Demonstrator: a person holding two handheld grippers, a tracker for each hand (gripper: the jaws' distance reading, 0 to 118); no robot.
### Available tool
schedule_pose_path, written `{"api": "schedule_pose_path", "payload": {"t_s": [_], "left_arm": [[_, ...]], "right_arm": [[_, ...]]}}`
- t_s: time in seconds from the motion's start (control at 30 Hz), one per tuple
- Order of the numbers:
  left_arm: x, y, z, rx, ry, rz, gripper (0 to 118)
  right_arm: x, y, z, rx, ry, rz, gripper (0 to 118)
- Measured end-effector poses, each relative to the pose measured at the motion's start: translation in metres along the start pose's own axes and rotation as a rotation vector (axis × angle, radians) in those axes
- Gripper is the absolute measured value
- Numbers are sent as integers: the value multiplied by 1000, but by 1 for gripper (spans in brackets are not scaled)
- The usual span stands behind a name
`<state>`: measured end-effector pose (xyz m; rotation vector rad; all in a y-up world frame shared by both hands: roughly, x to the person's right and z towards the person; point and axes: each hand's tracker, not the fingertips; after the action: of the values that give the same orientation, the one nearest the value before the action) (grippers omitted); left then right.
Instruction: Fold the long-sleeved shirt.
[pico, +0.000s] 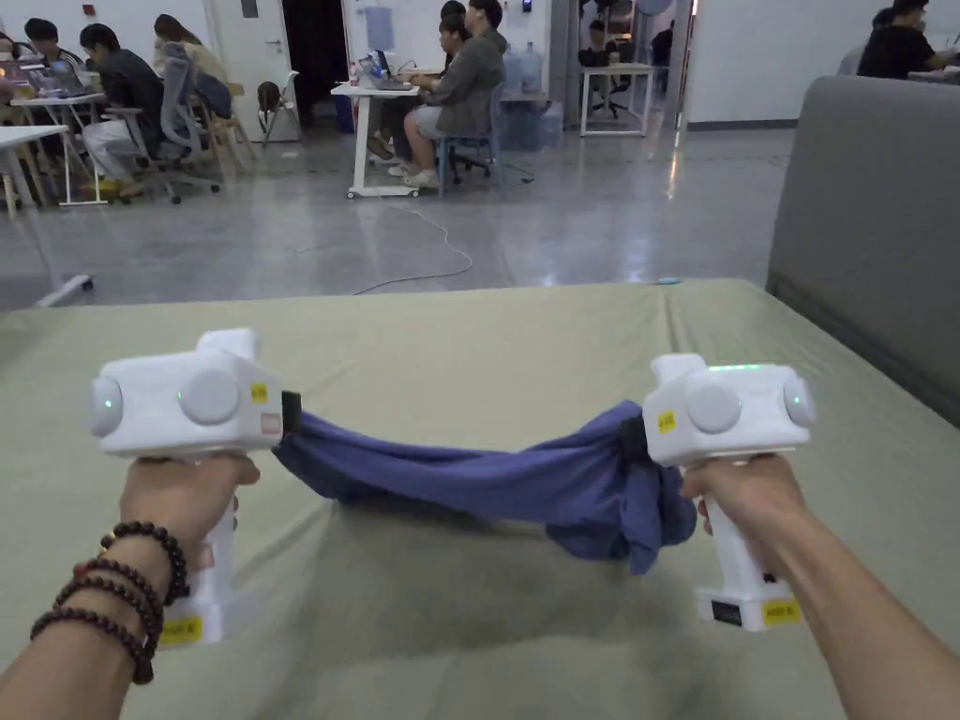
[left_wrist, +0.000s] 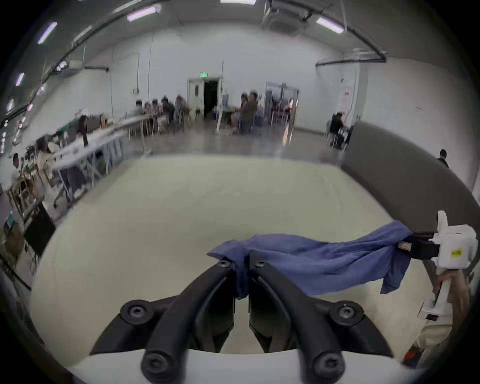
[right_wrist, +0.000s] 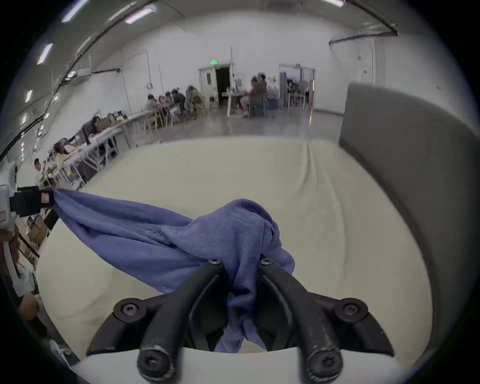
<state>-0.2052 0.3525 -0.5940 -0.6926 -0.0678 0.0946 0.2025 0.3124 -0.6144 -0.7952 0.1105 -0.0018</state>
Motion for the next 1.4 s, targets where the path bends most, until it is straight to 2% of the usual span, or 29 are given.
{"api": "schedule_pose_path", "payload": {"t_s": [0.1, 0.2, 0.33, 0.43, 0.57, 0.67, 0.73, 0.8, 0.9, 0.93, 0.97, 1.0, 1.03, 1.07, 1.1, 1.13, 1.2, 1.23, 1.27, 1.3, 1.33, 1.37, 1.4], "left_arm": [[-7, -45, -21, -77, 5, 47, 1], [-9, -69, -25, -95, 8, 22, 1], [-9, -90, 9, -80, -1, -6, 1], [-9, -115, 37, -100, -16, -13, 1], [-5, -159, 60, -257, 54, -154, 1], [-8, -195, 78, -367, 15, -221, 1], [-14, -218, 92, -397, -33, -186, 1], [-23, -238, 103, -415, -85, -140, 1], [-27, -254, 107, -416, -83, -133, 1], [-29, -255, 109, -390, -90, -131, 5], [-31, -253, 115, -321, -122, -116, 16], [-33, -249, 122, -281, -143, -96, 36], [-35, -244, 129, -242, -147, -70, 81], [-37, -237, 138, -210, -142, -26, 107], [-38, -231, 144, -180, -143, -2, 117], [-40, -224, 152, -134, -157, 20, 117], [-33, -213, 166, -94, -158, 31, 116], [-30, -208, 167, -101, -140, 24, 104], [-27, -205, 168, -86, -113, 10, 59], [-24, -204, 168, -59, -105, -35, 0], [-19, -202, 163, -54, -88, -64, 0], [-13, -202, 159, -40, -68, -48, 0], [-12, -200, 155, -62, -83, -50, 0]], "right_arm": [[4, -35, -32, -72, 11, -28, 12], [6, -52, -40, -93, 15, -19, 12], [0, -64, -14, -38, -10, 48, 12], [-10, -91, 9, -8, -11, 46, 12], [-25, -142, 32, -64, -29, 42, 12], [-33, -185, 47, -147, -47, 70, 12], [-35, -213, 59, -196, -54, 98, 12], [-34, -233, 71, -204, -48, 73, 12], [-32, -241, 77, -199, -39, 54, 12], [-31, -236, 78, -178, -30, 47, 12], [-29, -230, 86, -159, -15, 20, 18], [-29, -225, 95, -125, -34, 9, 32], [-28, -220, 109, -74, -35, -7, 64], [-27, -215, 124, -13, -40, -15, 91], [-26, -212, 136, 32, -46, -21, 109], [-24, -209, 148, 82, -45, -29, 115], [-19, -204, 158, 110, -84, -72, 114], [-16, -203, 159, 89, -91, -89, 102], [-12, -203, 157, 65, -77, -104, 68], [-9, -204, 155, 51, -58, -115, 10], [-6, -205, 151, 33, -55, -124, 0], [-5, -210, 144, 14, -62, -175, 0], [-2, -210, 144, 32, -77, -139, 0]]}}
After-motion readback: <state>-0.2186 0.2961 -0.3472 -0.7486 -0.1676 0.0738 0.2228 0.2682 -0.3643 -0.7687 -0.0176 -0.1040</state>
